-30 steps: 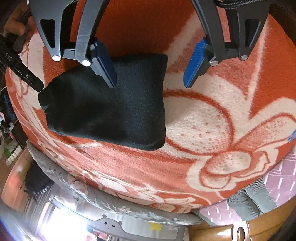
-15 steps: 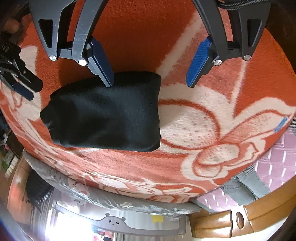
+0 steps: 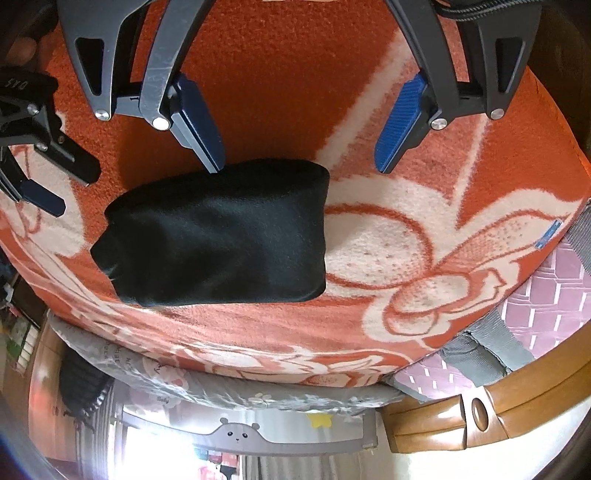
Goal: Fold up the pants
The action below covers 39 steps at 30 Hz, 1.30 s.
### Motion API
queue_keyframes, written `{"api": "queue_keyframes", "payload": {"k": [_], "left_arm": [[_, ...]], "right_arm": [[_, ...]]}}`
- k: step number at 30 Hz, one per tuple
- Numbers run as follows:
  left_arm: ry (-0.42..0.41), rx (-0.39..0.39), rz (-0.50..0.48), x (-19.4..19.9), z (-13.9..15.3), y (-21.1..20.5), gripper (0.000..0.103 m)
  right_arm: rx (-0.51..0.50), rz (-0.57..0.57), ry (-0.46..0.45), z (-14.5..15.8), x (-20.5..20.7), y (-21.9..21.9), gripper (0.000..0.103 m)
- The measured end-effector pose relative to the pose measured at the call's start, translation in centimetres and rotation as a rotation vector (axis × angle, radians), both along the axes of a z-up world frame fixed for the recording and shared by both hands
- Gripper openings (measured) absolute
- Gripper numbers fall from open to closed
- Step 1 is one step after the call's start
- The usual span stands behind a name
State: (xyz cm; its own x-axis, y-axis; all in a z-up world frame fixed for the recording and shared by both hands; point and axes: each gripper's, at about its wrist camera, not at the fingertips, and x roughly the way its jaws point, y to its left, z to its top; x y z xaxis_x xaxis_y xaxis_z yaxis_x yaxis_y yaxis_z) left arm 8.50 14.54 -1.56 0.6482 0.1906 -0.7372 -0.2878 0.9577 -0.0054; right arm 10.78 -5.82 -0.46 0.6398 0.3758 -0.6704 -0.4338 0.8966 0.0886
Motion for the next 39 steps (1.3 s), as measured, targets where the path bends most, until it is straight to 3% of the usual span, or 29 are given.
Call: {"api": "queue_keyframes", "payload": {"k": [28,39], "left_arm": [[0.026,0.03,0.022,0.4,-1.9,-0.5,0.085],[0.014,0.026,0.031,0.5,-2.1,-0.1,0.085]], "right_arm": [[-0.004,0.012,0.004,-1.2,0.3,0.6,0.099],[0.005,0.033,-0.038,-1.4,-0.1,1.4,0.099]]}}
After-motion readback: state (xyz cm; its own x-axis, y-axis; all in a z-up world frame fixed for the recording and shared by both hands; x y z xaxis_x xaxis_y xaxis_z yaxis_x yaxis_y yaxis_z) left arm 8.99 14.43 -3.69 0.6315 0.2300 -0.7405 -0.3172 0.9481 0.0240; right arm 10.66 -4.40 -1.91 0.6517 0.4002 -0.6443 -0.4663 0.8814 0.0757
